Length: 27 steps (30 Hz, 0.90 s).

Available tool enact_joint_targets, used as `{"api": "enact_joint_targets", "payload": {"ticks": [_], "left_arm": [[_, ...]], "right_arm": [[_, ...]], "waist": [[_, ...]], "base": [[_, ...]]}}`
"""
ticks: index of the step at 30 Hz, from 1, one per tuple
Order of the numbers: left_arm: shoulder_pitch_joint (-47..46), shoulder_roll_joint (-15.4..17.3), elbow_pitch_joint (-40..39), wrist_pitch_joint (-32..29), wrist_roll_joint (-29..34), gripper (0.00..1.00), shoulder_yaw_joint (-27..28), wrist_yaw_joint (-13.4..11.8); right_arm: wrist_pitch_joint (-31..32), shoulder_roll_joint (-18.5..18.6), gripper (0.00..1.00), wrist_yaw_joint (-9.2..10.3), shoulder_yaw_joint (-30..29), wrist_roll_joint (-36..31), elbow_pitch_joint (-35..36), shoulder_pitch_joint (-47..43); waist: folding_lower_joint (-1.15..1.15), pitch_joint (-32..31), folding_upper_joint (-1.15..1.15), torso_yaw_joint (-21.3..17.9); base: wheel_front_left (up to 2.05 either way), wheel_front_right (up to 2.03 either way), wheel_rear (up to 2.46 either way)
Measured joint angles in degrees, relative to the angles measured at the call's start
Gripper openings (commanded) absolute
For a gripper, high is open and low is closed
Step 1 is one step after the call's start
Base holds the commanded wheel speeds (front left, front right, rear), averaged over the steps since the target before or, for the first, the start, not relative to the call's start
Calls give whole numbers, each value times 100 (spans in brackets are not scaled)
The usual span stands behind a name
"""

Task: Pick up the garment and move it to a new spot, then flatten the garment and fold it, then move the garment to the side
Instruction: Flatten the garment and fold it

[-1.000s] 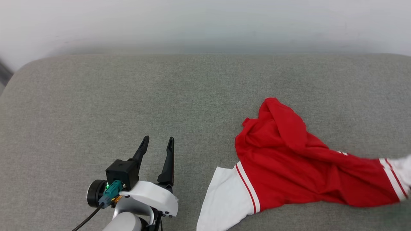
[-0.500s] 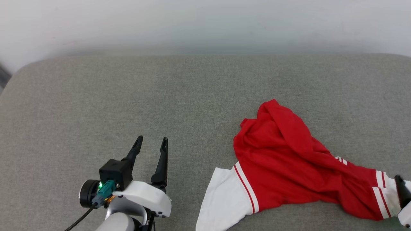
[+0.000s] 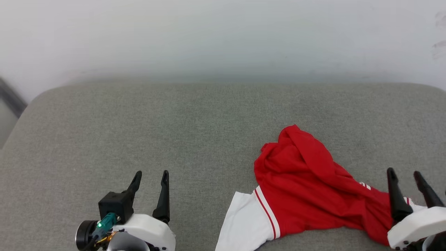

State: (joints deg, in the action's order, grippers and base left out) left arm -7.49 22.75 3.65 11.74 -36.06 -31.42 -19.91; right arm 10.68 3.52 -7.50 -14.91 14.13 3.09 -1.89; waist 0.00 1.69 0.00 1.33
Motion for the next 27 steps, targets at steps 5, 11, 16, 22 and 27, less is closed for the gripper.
{"api": "enact_joint_targets", "payload": {"ticks": [5,11,16,22,27], "left_arm": [[224,69,-31,-60,-57,100,3,-85],[474,151,-62,-149,-138,100,2,-177],[517,208,-129,-357,-130,100,-82,-245],[176,290,-165,-1114,-14,100,-475,-149],[-283,288,-42,-2170,1,100,-1067,264]], "right_arm": [[-330,-20,100,0,499,4,119,-258],[-531,-21,100,0,918,-52,152,-553],[-575,73,100,0,1101,-180,286,-704],[-561,136,100,0,1228,-220,567,-725],[-559,148,100,0,1345,-288,770,-720]], "waist": [[0,-243,0,-7],[0,-429,0,-84],[-1,-503,0,-207],[0,-476,0,-353],[0,-375,0,-484]], "base": [[0,0,0],[0,0,0],[0,0,0],[0,0,0],[0,0,0]]}}
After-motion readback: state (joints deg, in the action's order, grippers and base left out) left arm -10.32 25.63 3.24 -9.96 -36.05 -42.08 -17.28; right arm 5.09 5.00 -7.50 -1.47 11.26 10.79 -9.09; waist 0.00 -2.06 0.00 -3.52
